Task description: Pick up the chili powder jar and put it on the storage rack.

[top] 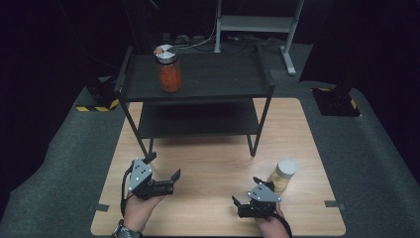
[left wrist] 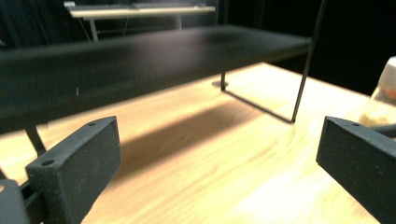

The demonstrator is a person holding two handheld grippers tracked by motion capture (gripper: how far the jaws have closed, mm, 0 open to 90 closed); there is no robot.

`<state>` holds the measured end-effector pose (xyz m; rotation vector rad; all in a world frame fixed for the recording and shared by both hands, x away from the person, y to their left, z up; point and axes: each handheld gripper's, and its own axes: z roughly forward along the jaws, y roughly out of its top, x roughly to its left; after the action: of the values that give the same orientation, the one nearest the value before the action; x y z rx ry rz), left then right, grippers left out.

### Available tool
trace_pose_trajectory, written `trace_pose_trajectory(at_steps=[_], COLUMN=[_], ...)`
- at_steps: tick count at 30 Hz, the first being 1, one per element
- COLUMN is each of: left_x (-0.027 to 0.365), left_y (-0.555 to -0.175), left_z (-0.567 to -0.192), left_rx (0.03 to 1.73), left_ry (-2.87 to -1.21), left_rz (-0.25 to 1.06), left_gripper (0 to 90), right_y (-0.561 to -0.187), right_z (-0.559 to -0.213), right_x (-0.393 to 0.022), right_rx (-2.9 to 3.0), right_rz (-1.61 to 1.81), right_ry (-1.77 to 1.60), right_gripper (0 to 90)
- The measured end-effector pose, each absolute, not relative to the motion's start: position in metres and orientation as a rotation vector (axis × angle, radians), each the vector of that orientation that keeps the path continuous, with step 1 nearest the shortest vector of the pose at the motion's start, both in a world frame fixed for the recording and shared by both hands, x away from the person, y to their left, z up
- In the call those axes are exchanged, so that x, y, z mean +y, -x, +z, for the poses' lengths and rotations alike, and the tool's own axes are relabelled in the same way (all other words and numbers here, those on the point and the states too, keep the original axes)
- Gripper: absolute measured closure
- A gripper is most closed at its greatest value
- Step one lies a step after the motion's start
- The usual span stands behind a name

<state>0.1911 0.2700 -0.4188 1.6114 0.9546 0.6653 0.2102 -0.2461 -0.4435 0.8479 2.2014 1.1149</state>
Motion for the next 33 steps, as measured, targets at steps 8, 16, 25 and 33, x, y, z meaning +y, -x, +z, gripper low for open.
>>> trace_pose_trajectory(at_steps=[8, 16, 25, 33], left_x=[0.270, 0.270, 0.260, 0.250], left_y=[-0.187, -0.193, -0.193, -0.197], left_z=[-0.441, -0.460, -0.464, -0.457], left_rx=[1.004, 1.071, 1.077, 1.057], left_ry=[-1.669, -1.750, -1.863, -1.954], left_rz=[0.636, 0.592, 0.585, 0.601], left_gripper=[0.4, 0.4, 0.5, 0.5], right_y=[-0.210, -0.210, -0.214, -0.212], right_z=[-0.444, -0.443, -0.442, -0.444], right_x=[-0.246, -0.245, -0.246, -0.247], right_rx=[2.200, 2.204, 2.218, 2.201], right_rz=[1.113, 1.110, 1.117, 1.128], right_ry=[-0.848, -0.845, -0.853, -0.856], right_gripper=[0.4, 0.4, 0.4, 0.4])
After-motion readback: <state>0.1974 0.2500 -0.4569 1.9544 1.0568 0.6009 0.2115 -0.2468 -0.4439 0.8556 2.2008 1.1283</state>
